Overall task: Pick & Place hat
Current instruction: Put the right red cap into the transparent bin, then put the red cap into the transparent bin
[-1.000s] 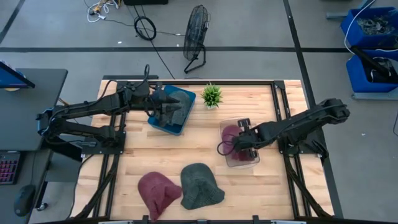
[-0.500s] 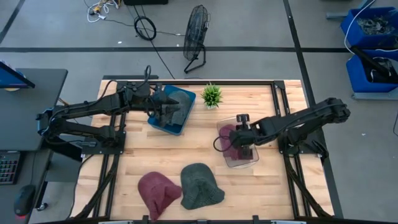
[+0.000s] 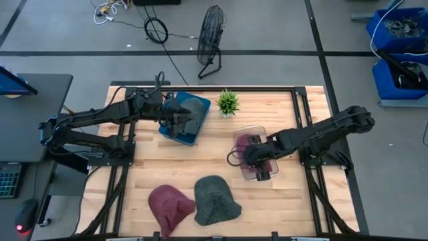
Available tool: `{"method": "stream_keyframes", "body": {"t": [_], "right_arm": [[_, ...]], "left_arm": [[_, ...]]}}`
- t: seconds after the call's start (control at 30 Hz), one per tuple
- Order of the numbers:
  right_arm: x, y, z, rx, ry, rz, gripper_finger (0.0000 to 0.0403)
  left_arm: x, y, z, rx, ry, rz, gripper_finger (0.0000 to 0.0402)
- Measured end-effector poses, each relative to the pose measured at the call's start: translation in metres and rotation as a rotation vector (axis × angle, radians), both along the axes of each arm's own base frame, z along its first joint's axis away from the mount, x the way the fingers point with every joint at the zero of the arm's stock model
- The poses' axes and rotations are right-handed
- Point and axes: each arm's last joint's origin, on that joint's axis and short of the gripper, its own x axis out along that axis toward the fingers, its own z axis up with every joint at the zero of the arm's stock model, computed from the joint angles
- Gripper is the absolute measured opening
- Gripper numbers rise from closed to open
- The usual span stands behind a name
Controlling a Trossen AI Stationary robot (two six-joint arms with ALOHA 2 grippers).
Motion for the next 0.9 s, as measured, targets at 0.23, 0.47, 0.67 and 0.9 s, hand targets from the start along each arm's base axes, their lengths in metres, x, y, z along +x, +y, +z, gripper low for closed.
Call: {"method": "stream_keyframes", "body": {"t": [0.23, 0.47, 0.67, 0.9], "right_arm": [[0.002, -0.002, -0.043, -0.039, 0.109, 0.015, 0.0008], [0.005, -0.008, -0.076, -0.085, 0.226, 0.031, 0.0009], [0.011, -0.017, -0.052, -0.158, 0.234, 0.052, 0.0007], [0.015, -0.027, -0.001, -0.271, 0.154, 0.034, 0.0020]], "left_arm": [[0.000, 0.000, 0.000, -0.064, -0.014, 0.030, 0.0140], [0.002, -0.010, -0.001, -0.136, -0.017, -0.028, 0.0140], [0.004, -0.024, 0.005, -0.192, -0.030, -0.070, 0.0140], [-0.002, -0.056, 0.023, -0.287, 0.062, -0.155, 0.0140]]}}
